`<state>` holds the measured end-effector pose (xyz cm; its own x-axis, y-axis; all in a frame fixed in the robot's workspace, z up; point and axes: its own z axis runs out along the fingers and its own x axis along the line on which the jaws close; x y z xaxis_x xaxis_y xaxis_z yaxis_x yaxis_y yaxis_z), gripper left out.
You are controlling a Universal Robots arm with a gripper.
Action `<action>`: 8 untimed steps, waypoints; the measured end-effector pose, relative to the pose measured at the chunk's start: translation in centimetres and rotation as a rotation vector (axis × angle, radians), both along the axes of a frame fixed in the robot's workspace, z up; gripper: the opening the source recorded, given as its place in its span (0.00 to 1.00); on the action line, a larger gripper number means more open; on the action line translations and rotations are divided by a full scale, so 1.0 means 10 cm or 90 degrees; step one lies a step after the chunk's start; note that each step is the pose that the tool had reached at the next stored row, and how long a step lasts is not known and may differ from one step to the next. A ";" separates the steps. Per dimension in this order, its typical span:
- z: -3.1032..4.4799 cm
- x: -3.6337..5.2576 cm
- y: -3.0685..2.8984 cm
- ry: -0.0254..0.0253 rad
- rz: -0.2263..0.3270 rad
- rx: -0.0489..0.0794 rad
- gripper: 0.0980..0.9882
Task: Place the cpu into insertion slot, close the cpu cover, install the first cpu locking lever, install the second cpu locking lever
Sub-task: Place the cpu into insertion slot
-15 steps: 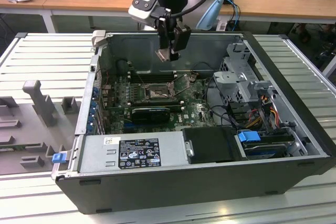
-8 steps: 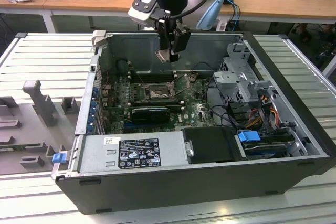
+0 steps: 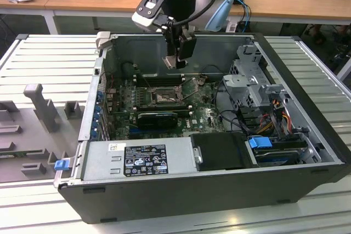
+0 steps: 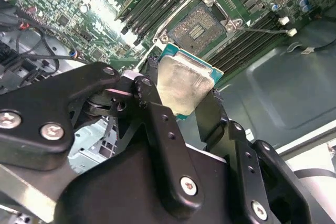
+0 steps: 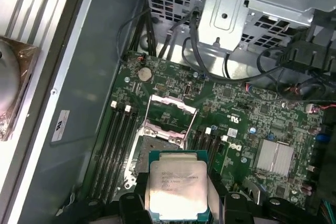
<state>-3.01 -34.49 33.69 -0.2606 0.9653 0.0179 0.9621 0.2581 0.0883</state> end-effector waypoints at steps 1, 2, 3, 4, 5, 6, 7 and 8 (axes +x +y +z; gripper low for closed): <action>-0.003 0.000 0.000 0.0000 -0.012 0.000 0.48; -0.005 0.000 0.000 0.0000 -0.021 0.000 0.48; -0.006 0.000 0.000 0.0000 -0.023 0.000 0.48; -0.008 0.000 0.000 0.0000 -0.025 0.000 0.48; -0.010 0.000 0.000 0.0000 -0.026 0.000 0.48; -0.016 0.000 0.000 0.0000 -0.027 0.000 0.48; -0.020 0.000 0.000 0.0000 -0.027 0.000 0.48; -0.027 0.000 0.000 0.0001 -0.027 0.000 0.48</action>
<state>-3.01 -34.49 33.42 -0.2190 0.9756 0.0180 0.9723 0.2166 0.0881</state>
